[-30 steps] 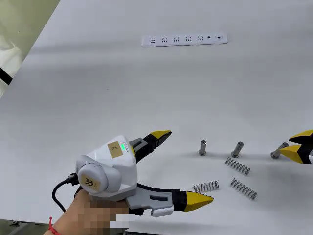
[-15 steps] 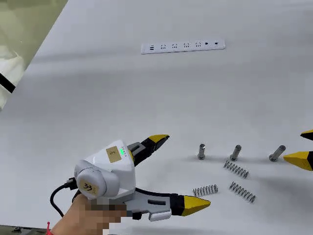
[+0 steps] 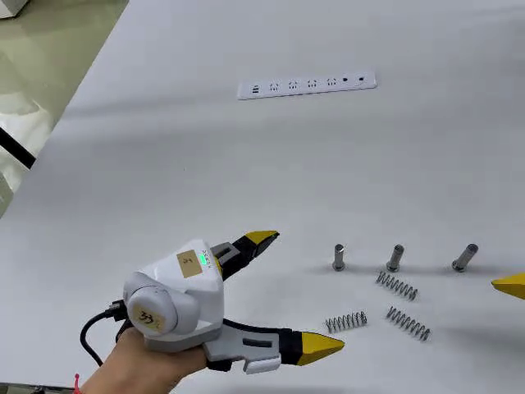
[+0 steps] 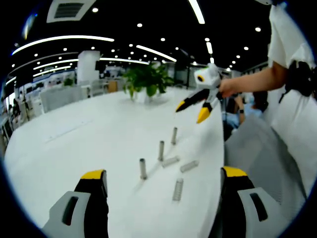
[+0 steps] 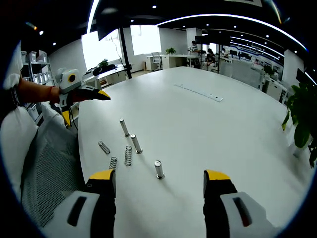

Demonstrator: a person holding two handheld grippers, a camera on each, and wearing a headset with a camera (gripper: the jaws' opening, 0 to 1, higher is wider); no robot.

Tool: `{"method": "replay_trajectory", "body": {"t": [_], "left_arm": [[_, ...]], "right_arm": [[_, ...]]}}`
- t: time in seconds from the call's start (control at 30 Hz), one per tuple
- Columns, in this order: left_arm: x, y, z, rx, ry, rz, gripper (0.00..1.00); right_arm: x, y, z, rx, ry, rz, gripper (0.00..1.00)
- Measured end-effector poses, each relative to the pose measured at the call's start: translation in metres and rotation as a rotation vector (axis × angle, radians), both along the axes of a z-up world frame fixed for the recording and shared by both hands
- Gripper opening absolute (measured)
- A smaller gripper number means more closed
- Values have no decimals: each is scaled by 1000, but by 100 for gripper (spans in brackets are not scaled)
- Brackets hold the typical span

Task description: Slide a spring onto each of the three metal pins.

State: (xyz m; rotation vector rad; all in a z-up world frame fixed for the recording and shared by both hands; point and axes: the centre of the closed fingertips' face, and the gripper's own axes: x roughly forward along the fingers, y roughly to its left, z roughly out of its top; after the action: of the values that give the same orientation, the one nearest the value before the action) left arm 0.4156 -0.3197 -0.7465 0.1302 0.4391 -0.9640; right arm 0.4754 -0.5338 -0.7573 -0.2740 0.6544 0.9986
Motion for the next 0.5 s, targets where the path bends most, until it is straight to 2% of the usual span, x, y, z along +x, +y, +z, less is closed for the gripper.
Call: {"method": "replay_trajectory", "body": {"t": [0.13,0.23,0.3,0.4,0.47,0.5], "left_arm": [[-1,2,-3,29,3,-3,94],[-2,5,-11,104,7,-18,86],[-5,2,-14,125,12,-32,83],[-8,-1,-20,178,17,-61,78],[-10,-4,-22,193,21,-73,74],[-11,-6,-25,206,33,-79,71]], "right_arm": [[-7,-1,1,23,-6,27,80],[-13,-2,2,39,-11,49,83],[-15,-4,1,44,-11,54,84],[-19,-5,2,61,-16,66,86],[-24,-3,4,71,-21,82,89],[-26,-2,5,80,-29,94,89]]}}
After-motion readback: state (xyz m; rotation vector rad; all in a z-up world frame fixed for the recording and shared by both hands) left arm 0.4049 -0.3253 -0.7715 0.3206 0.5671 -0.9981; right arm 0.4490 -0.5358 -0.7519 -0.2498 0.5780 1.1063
